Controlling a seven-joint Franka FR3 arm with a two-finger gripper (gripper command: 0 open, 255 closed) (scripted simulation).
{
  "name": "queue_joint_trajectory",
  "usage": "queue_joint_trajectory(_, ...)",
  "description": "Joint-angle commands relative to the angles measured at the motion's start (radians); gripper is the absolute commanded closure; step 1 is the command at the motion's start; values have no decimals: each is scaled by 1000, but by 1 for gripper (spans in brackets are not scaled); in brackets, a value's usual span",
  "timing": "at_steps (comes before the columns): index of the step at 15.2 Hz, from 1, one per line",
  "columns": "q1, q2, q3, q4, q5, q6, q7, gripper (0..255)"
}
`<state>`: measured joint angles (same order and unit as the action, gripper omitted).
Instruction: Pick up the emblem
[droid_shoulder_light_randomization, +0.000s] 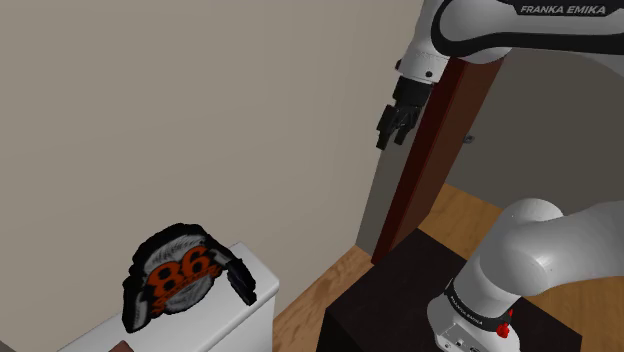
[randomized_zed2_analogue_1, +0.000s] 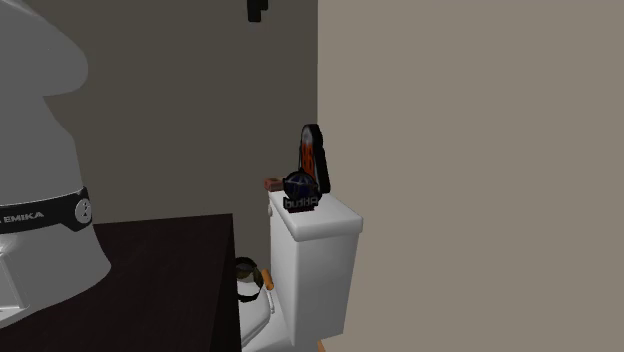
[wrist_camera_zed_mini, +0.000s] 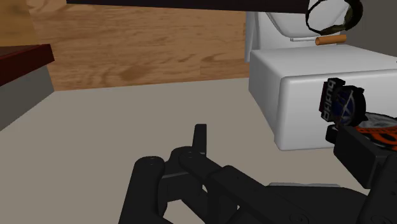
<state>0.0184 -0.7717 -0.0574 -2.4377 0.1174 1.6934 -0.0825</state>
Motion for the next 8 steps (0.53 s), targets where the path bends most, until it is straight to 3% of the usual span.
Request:
queue_joint_trajectory(1,0,0,0,0,0,0,0,0)
queue_joint_trajectory(8,56,103,140,-65,64,186,119,0)
